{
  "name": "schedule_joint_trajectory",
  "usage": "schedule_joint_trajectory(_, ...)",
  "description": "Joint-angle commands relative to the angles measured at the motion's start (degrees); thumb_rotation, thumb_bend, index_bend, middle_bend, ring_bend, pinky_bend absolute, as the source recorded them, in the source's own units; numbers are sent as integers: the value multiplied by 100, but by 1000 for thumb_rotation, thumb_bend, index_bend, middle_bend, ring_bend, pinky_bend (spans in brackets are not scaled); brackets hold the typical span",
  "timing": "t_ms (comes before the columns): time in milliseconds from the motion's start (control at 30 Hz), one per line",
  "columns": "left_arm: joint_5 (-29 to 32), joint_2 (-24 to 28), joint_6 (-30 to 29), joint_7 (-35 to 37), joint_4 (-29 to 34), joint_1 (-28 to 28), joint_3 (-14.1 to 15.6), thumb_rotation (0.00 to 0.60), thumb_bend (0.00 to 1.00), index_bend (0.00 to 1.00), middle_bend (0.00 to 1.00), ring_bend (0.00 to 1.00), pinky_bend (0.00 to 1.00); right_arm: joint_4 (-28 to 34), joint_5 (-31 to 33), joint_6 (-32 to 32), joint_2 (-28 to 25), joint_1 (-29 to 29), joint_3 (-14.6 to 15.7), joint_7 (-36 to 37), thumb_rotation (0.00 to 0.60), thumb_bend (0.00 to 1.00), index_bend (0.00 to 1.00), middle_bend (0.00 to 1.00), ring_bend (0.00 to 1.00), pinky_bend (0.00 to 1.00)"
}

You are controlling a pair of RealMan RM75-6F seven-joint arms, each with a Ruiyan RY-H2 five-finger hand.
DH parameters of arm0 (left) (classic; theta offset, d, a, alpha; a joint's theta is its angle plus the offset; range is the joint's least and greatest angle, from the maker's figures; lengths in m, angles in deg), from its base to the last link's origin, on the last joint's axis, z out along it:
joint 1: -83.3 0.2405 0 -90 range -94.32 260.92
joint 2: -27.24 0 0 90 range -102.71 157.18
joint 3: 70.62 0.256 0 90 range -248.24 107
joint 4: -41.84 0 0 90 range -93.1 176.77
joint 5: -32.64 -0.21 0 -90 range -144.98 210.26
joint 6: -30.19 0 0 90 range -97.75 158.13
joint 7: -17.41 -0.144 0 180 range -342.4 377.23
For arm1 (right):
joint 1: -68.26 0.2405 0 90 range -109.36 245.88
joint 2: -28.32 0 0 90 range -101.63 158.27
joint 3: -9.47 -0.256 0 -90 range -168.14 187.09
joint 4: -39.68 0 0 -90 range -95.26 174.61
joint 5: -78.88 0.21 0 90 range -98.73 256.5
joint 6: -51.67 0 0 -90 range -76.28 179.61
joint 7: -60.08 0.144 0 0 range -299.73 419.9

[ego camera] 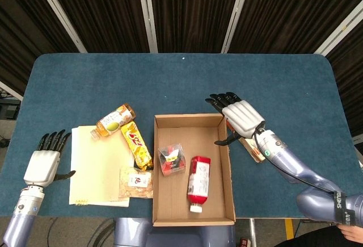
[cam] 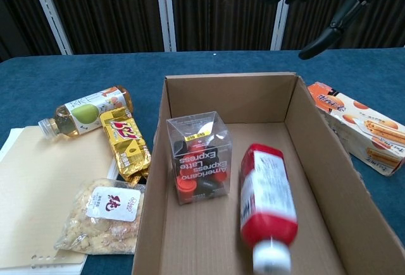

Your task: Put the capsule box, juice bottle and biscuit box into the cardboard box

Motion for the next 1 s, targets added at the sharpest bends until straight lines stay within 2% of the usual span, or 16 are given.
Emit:
schedule_joint_trajectory(33, -10, 15, -2, 21, 1, 3, 1, 503, 0, 0, 0, 0, 0, 178, 189, -131, -176, 88, -39, -291, 600, 0, 0, 0, 0, 10)
schedule_joint_trajectory(233, -23, 36, -11, 36, -7, 20, 16, 506, 0, 0, 0, 0, 0, 148, 54, -610, -280, -14, -170, -429, 600, 0, 0, 0, 0, 22)
schedule_joint_trajectory(433, -26, -17, -1, -72, -29, 18, 37, 502, 0, 0, 0, 0, 0, -551, -306, -589, -113, -196, -155, 22, 600, 0, 0, 0, 0, 81)
schedule_joint_trajectory(733, 129, -201, 71, -340, -152, -25, -12, 500, 0, 0, 0, 0, 0, -2582, -341, 430, 461, -117, -202, 1231, 600, 0, 0, 0, 0, 96)
schedule_joint_trajectory(1000, 469, -409, 388, -587, -370, -176, -120, 501, 0, 0, 0, 0, 0, -4437, -446, 868, 1440, -79, -122, 1761, 600, 0, 0, 0, 0, 96)
